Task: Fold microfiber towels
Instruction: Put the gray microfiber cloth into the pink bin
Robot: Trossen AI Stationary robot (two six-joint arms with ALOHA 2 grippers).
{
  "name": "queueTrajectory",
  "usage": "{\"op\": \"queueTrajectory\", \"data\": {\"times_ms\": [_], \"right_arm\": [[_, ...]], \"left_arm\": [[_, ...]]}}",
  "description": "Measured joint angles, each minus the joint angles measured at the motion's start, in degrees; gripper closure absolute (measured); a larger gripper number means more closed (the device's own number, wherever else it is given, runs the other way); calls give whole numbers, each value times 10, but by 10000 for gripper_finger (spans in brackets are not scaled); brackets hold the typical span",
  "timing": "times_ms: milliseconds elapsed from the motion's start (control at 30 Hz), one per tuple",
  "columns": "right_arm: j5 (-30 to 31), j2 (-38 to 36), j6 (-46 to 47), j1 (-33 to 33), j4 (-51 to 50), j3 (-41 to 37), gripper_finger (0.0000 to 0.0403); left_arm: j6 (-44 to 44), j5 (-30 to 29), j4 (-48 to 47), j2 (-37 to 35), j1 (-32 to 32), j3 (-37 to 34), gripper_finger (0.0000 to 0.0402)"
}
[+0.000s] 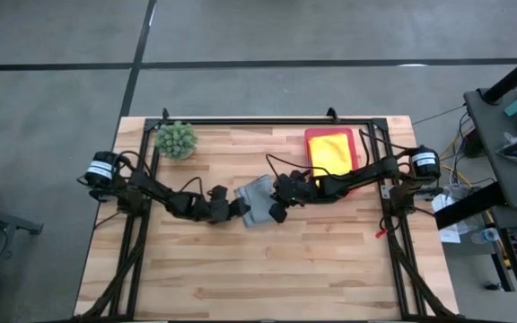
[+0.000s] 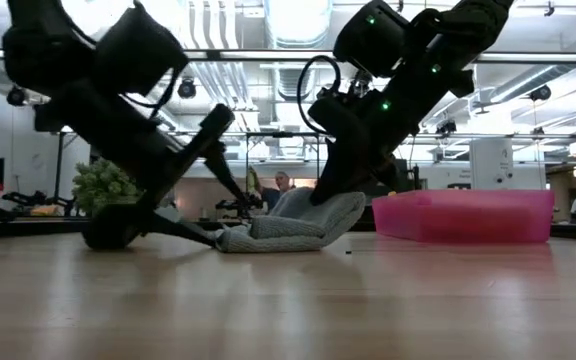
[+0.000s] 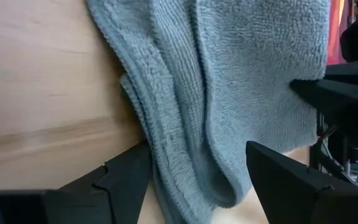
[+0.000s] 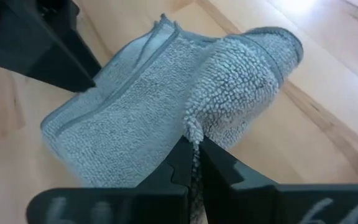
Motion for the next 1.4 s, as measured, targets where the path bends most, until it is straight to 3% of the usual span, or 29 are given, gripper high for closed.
{"op": "queueTrajectory", "data": {"times_ms": [367,500,633,867,1133,1400], "right_arm": [[0,1,-18,18,32,0,394],[0,1,-22,19,34,0,394],[0,1,-24,19,34,0,394],[0,1,-29,19,33,0,394],[38,-42,-37,18,-22,-1,394],[71,-103,-55,19,-73,-1,394]], "left_arm": [[20,33,-1,51,31,47,156],[31,37,-3,80,33,65,176],[62,40,0,88,33,76,232],[121,33,4,72,33,76,386],[226,-9,-1,46,39,88,399],[417,-4,17,46,60,172,400]]}}
